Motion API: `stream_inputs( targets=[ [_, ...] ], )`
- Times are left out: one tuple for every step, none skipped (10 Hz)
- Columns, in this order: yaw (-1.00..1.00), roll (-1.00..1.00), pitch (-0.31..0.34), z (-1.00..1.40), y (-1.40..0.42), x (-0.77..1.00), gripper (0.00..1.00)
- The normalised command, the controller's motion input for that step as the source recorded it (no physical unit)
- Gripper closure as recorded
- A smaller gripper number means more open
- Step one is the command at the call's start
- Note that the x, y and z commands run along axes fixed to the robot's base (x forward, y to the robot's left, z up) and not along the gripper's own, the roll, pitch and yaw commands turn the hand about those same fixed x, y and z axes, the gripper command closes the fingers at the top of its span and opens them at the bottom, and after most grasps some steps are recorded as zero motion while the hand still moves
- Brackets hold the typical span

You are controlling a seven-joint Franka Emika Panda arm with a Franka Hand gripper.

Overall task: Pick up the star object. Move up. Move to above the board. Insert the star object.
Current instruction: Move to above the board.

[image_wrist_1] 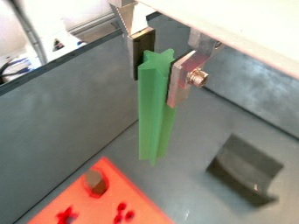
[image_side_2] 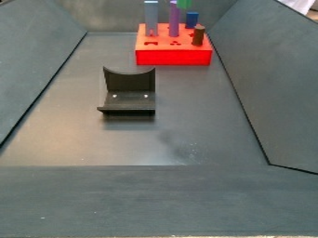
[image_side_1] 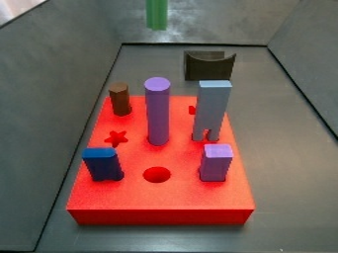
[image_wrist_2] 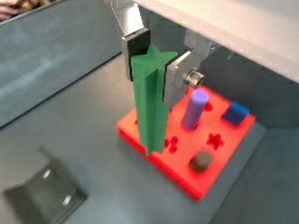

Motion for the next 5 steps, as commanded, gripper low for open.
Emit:
stream_inputs(
  targets=[
    [0.01,0.00,0.127,0.20,-1.00,0.30,1.00],
    [0.01,0.00,0.134,0.19,-0.94,0.31,1.00],
    [0.01,0.01,0.141,0.12,-0.58,0.22,1.00],
    [0.01,0.02,0.127,0.08,-0.35,0.16,1.00],
    [0.01,0.02,0.103,0.06,-0.21,0.11,1.00]
  ],
)
